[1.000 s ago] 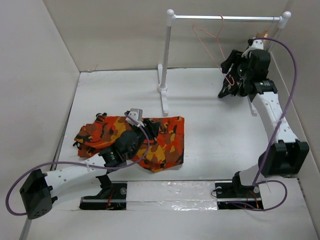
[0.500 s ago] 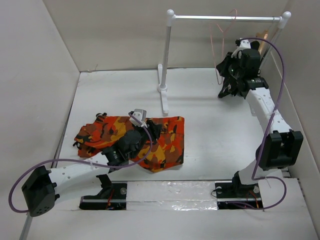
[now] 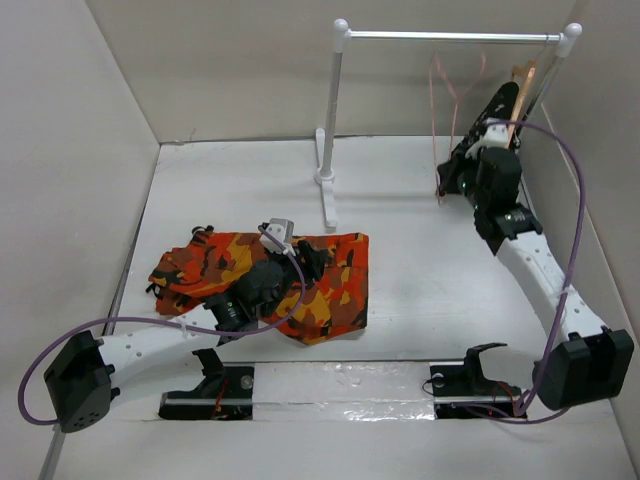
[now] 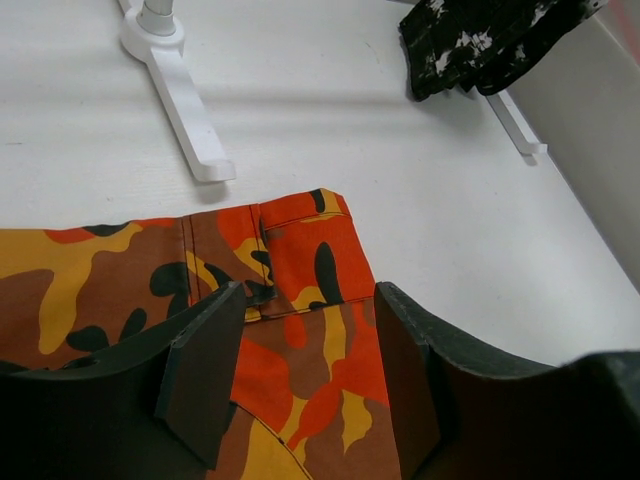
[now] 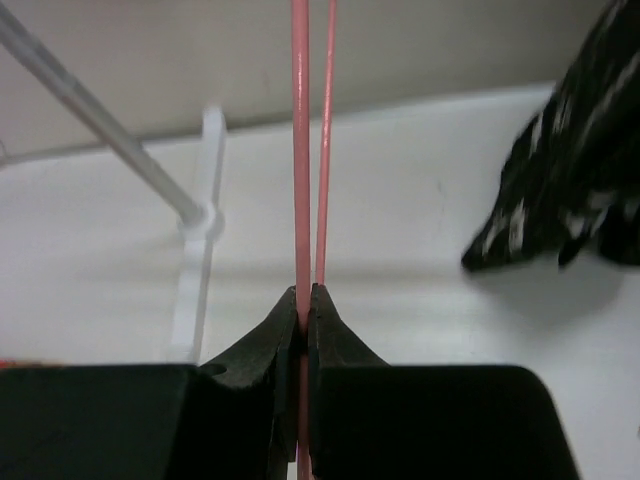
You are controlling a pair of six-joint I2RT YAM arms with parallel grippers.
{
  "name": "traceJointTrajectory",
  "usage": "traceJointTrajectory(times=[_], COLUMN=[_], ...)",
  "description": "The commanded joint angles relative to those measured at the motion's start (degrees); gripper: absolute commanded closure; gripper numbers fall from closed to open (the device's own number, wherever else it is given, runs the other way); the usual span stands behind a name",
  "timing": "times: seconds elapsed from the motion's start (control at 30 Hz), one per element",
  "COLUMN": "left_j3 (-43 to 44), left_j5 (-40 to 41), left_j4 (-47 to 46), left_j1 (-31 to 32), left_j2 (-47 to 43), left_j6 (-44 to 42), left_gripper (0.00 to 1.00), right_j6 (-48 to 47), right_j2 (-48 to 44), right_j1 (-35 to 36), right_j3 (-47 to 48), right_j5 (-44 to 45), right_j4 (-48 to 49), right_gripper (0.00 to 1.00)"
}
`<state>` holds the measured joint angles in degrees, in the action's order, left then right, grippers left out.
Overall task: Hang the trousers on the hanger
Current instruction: Pick up the hanger from the clothesline.
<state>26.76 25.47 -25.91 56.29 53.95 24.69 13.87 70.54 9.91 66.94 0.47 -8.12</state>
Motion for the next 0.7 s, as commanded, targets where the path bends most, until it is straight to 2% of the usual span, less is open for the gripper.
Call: traceJointTrajectory(times=[0.0, 0.13, 0.2, 0.4, 0.5, 0.53, 0.67], left_j3=[1.5, 2.5, 4.3, 22.0, 32.3, 38.1, 50.1], left_j5=[0.1, -1.1, -1.6, -1.5, -1.7, -2.0, -1.7], left_j4=[-2.6, -4.3, -4.4, 1.3, 4.3, 6.9, 11.5], left_j1=[0.3, 0.3, 0.3, 4.4, 4.4, 4.4, 4.4], left_j2=[-0.1, 3.4, 6.9, 21.3, 30.6, 32.9, 45.4], left_j6=[-0.9, -2.1, -1.9, -4.4, -6.0, -6.6, -8.6], left_gripper=[0.48, 0.48, 0.49, 0.5, 0.49, 0.49, 0.49], right_j6=[4.5, 10.0, 12.1, 15.2, 15.5, 15.2, 15.4], right_j2=[-6.1, -11.1, -12.9, -15.2, -17.0, -17.4, -18.2], right_j1=[3.3, 11.3, 14.1, 21.4, 21.9, 21.9, 22.4], right_j3=[-10.5, -25.7, -29.2, -36.1, -38.1, -38.5, -39.3], right_j5=[3.9, 8.0, 10.7, 15.7, 15.4, 15.1, 14.2], right_j4=[1.7, 2.8, 2.2, 0.0, 1.0, 1.3, 1.8], right_gripper=[1.0, 1.0, 1.0, 1.0, 1.0, 1.0, 1.0])
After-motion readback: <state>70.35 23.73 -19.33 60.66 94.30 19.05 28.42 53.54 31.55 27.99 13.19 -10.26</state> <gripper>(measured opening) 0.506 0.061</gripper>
